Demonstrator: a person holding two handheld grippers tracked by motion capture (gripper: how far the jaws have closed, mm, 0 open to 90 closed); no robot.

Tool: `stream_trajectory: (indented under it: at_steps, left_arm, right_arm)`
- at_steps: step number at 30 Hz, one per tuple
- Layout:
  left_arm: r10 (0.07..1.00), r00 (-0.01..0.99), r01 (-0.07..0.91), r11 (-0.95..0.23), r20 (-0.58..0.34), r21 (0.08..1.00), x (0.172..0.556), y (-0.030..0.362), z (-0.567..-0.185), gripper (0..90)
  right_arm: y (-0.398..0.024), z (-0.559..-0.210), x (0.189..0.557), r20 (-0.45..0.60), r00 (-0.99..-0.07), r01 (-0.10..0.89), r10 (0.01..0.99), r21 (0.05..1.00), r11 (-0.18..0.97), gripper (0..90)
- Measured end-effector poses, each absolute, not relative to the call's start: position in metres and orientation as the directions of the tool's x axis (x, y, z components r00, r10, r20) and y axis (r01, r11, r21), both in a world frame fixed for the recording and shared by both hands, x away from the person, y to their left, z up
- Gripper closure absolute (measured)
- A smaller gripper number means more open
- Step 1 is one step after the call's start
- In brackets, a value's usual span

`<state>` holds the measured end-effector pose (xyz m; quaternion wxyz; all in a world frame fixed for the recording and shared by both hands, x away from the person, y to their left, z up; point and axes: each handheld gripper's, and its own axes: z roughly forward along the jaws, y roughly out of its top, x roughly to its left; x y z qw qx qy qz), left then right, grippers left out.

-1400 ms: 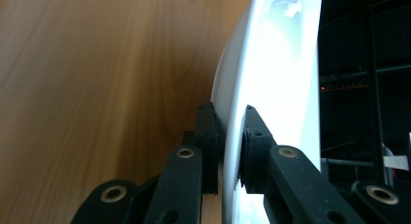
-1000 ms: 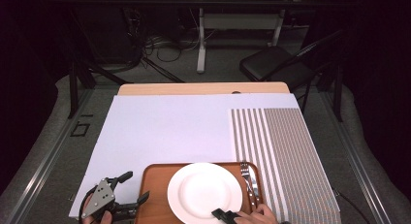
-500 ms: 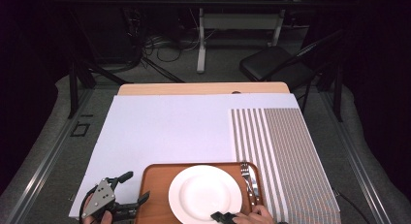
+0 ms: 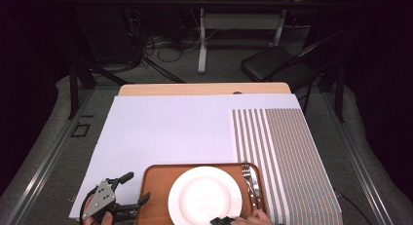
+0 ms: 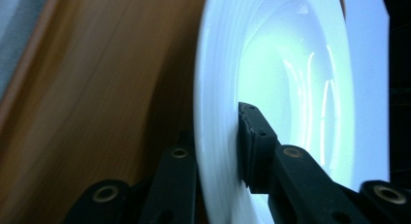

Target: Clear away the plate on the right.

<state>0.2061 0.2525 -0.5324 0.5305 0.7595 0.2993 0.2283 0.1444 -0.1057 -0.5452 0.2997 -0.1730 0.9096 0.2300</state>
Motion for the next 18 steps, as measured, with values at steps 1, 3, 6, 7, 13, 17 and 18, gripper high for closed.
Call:
stream_trajectory:
  at_steps: [1, 3, 6, 7, 13, 17, 18]
  left_arm:
    - [0.697, 0.717, 0.213, -0.258, 0.029, 0.943, 0.2062, 0.2525, -0.5325, 15.6]
    - [0.697, 0.717, 0.212, -0.259, 0.030, 0.942, 0.2062, 0.2524, -0.5324, 15.6]
    - [0.697, 0.717, 0.210, -0.258, 0.031, 0.943, 0.2061, 0.2520, -0.5326, 15.7]
    - [0.696, 0.717, 0.210, -0.259, 0.031, 0.943, 0.2062, 0.2521, -0.5325, 15.6]
    - [0.696, 0.717, 0.208, -0.260, 0.034, 0.943, 0.2061, 0.2521, -0.5325, 15.6]
    - [0.695, 0.719, 0.211, -0.261, 0.031, 0.942, 0.2061, 0.2522, -0.5324, 15.6]
    - [0.696, 0.717, 0.210, -0.259, 0.032, 0.943, 0.2061, 0.2520, -0.5326, 15.6]
  right_arm:
    - [-0.1059, -0.5456, 0.1444, -0.622, -0.761, -0.453, -0.182, 0.309, 0.836, 76.9]
    - [-0.1063, -0.5453, 0.1446, -0.618, -0.765, -0.449, -0.181, 0.311, 0.838, 76.6]
    - [-0.1068, -0.5454, 0.1454, -0.612, -0.772, -0.447, -0.175, 0.325, 0.834, 76.4]
    - [-0.1069, -0.5451, 0.1460, -0.614, -0.768, -0.454, -0.182, 0.321, 0.831, 76.3]
    - [-0.1073, -0.5458, 0.1465, -0.606, -0.776, -0.452, -0.175, 0.341, 0.824, 76.1]
    - [-0.1074, -0.5459, 0.1465, -0.606, -0.776, -0.454, -0.177, 0.340, 0.823, 75.8]
    - [-0.1077, -0.5451, 0.1461, -0.604, -0.777, -0.448, -0.178, 0.331, 0.830, 75.6]
